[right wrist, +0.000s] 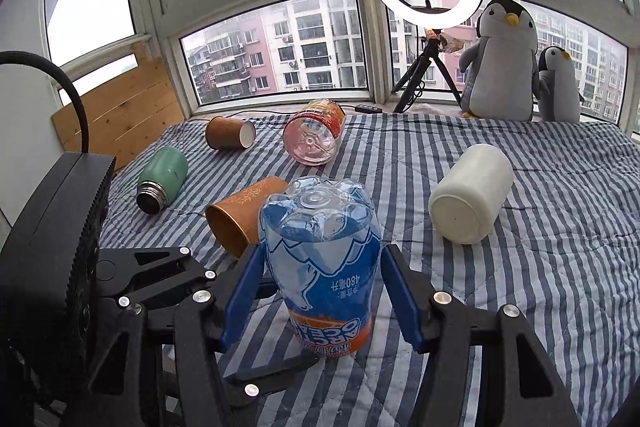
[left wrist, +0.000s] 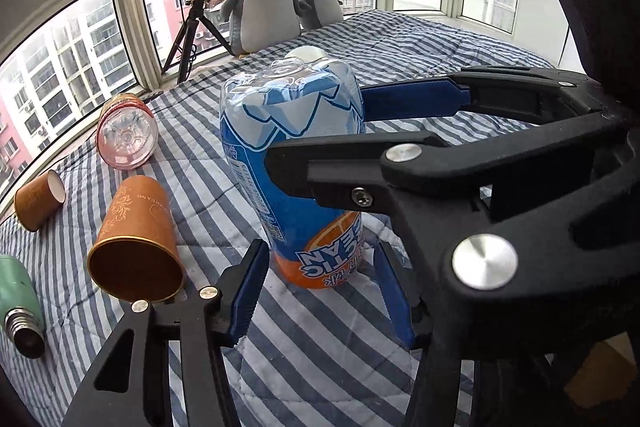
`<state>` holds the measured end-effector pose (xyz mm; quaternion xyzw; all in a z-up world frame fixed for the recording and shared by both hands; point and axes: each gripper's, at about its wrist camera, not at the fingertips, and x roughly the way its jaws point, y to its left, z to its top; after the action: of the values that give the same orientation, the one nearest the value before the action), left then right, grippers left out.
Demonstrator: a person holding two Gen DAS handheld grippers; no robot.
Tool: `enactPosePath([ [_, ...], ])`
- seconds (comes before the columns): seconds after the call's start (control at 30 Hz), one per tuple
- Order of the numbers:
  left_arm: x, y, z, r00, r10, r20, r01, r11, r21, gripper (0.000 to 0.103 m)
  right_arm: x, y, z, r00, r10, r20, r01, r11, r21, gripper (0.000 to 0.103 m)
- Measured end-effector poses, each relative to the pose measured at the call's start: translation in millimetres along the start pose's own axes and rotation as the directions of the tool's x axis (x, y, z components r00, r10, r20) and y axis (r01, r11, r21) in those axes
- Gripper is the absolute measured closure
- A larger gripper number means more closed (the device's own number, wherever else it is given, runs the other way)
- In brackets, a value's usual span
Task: Flip cup upside down
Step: 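Lower the bottle cap-down onto the bed cover with both tools, then open both tools and pull them back from the standing bottle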
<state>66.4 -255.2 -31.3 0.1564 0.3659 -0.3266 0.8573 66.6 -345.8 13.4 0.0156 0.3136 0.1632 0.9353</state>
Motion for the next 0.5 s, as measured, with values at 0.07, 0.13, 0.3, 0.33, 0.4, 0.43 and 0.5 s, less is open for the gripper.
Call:
enactPosePath([
  [0.07,-1.4,-2.9,-3.8,1.0,-0.006,0.006,0.006,1.0,-0.008,0.044,-6.0,1.5,-5.3,1.0,-0.02,0.022,0.021,1.0,-0.016,0.046],
  [0.13,-3.3,-7.3,-8.1,1.0,-0.004,0.013,0.004,1.0,0.001,0.044,-12.8,2.2,-9.0,0.998,-0.022,0.054,0.023,0.999,-0.027,0.046],
  [0.3,-12.4,-10.5,-17.4,0.999,0.002,0.035,-0.001,1.0,-0.021,0.044,-28.3,3.8,-17.6,0.992,-0.048,0.115,0.052,0.998,-0.03,0.045],
  [0.33,-16.3,-10.2,-19.3,0.999,0.004,0.045,-0.003,1.0,-0.031,0.043,-32.4,4.9,-21.4,0.99,-0.056,0.132,0.061,0.998,-0.03,0.044],
  [0.4,-28.0,-9.6,-25.2,0.997,0.018,0.08,-0.014,0.999,-0.047,0.035,-40.7,8.1,-29.1,0.98,-0.091,0.175,0.099,0.994,-0.04,0.042],
  [0.43,-34.9,-10.2,-28.9,0.994,0.031,0.103,-0.025,0.998,-0.055,0.032,-44.8,9.4,-32.6,0.976,-0.106,0.191,0.116,0.992,-0.044,0.04],
  [0.5,-49.9,-11.2,-35.2,0.985,0.051,0.165,-0.039,0.996,-0.078,0.019,-53.2,10.9,-38.2,0.964,-0.135,0.229,0.149,0.988,-0.044,0.037],
])
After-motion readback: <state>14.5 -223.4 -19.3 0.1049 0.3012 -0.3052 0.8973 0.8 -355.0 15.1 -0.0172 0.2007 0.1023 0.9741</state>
